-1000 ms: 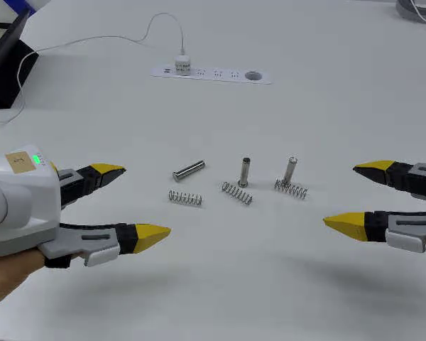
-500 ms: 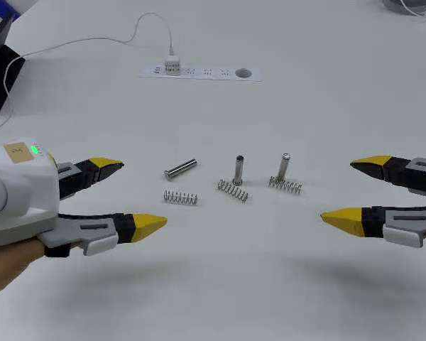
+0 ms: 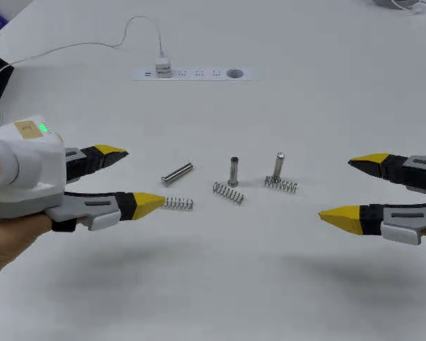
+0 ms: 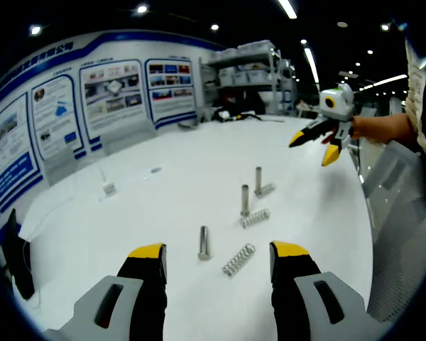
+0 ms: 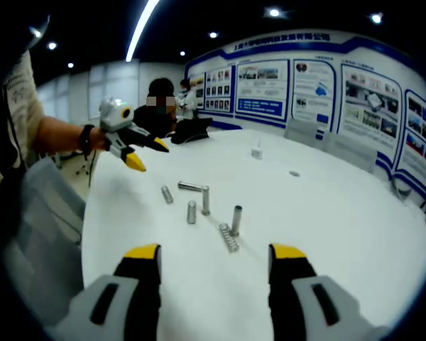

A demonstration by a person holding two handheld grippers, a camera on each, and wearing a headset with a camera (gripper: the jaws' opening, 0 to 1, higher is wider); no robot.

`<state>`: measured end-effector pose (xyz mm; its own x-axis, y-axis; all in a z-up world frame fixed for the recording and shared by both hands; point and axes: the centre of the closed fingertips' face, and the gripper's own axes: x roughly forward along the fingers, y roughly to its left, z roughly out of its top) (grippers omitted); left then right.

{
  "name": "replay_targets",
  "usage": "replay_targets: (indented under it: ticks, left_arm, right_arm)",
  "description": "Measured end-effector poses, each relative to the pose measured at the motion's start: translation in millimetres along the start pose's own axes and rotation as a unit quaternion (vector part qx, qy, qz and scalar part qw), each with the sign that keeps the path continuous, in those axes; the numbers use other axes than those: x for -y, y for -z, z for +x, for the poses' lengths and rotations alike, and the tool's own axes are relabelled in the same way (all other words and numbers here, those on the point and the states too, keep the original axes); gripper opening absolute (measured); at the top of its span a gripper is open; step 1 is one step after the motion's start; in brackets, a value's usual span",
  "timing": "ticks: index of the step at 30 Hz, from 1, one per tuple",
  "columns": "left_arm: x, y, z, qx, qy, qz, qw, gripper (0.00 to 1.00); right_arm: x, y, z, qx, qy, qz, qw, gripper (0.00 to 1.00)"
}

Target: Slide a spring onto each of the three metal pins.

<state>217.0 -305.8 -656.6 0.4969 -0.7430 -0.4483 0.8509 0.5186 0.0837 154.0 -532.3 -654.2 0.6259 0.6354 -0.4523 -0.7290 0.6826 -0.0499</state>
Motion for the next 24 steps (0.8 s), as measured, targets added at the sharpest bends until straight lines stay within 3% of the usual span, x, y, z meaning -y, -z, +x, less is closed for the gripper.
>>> replay_targets:
  ticks: [10, 24]
  left_arm:
    - [-18.9, -9.7, 25.9, -0.025, 0.01, 0.011, 0.9996, 0.54]
    - [-27.4, 8.8, 63.4, -0.091, 0.021, 0.03, 0.9952, 0.47]
  right_arm:
    - [2.1, -3.5, -1.6, 0.008, 0.003, 0.003, 1.0, 0.63]
    - [1.4, -3.2, 0.8, 0.012, -0.001, 0.008, 0.9999, 0.63]
